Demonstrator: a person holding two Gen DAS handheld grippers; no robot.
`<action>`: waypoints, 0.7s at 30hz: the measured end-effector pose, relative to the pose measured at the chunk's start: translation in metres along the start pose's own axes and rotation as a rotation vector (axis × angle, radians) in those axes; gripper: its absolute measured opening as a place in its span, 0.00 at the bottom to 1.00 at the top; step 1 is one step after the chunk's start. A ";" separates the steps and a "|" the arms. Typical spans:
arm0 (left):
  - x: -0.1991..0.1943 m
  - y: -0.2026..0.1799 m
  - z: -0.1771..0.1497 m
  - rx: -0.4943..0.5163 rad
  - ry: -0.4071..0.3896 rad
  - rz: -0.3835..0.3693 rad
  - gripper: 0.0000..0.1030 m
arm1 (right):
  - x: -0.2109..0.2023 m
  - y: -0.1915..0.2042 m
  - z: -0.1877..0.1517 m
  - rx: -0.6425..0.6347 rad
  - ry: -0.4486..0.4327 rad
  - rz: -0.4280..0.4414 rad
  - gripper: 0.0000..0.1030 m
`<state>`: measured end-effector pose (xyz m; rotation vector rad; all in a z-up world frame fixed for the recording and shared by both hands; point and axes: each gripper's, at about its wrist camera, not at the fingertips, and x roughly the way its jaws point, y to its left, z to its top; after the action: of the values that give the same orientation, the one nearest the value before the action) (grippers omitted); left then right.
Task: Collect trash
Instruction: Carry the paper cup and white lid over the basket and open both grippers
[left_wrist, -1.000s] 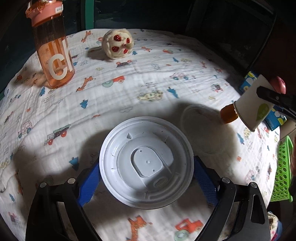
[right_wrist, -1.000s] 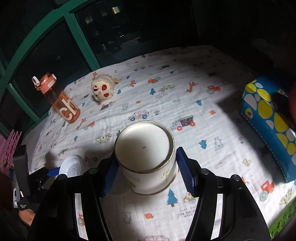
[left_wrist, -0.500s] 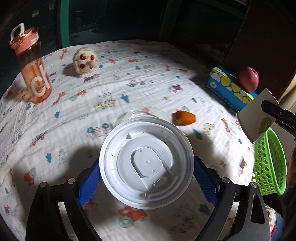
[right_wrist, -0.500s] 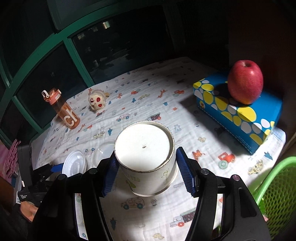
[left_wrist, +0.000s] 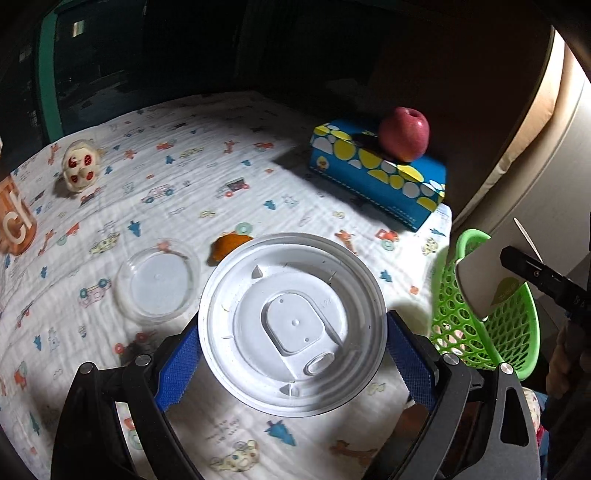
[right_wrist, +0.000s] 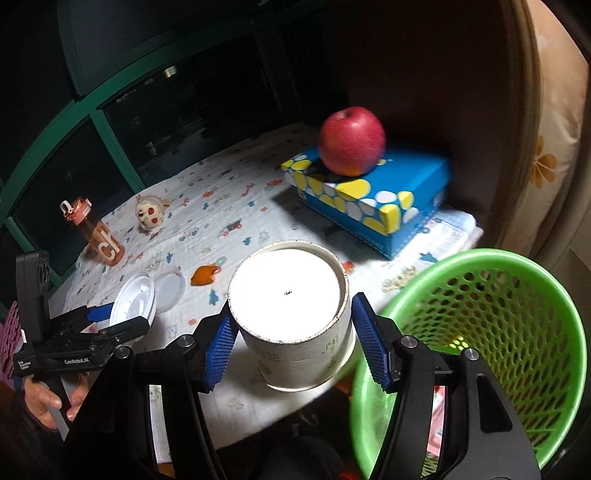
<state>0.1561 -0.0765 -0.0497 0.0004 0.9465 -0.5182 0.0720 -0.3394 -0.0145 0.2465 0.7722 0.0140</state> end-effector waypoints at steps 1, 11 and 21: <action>0.002 -0.010 0.002 0.014 0.002 -0.013 0.87 | -0.004 -0.009 -0.003 0.011 0.003 -0.018 0.59; 0.019 -0.097 0.013 0.124 0.027 -0.110 0.87 | -0.033 -0.099 -0.032 0.124 0.038 -0.189 0.60; 0.036 -0.174 0.011 0.248 0.059 -0.163 0.87 | -0.046 -0.145 -0.048 0.193 0.035 -0.218 0.67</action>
<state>0.1081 -0.2475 -0.0320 0.1637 0.9393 -0.7872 -0.0057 -0.4742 -0.0485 0.3445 0.8332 -0.2639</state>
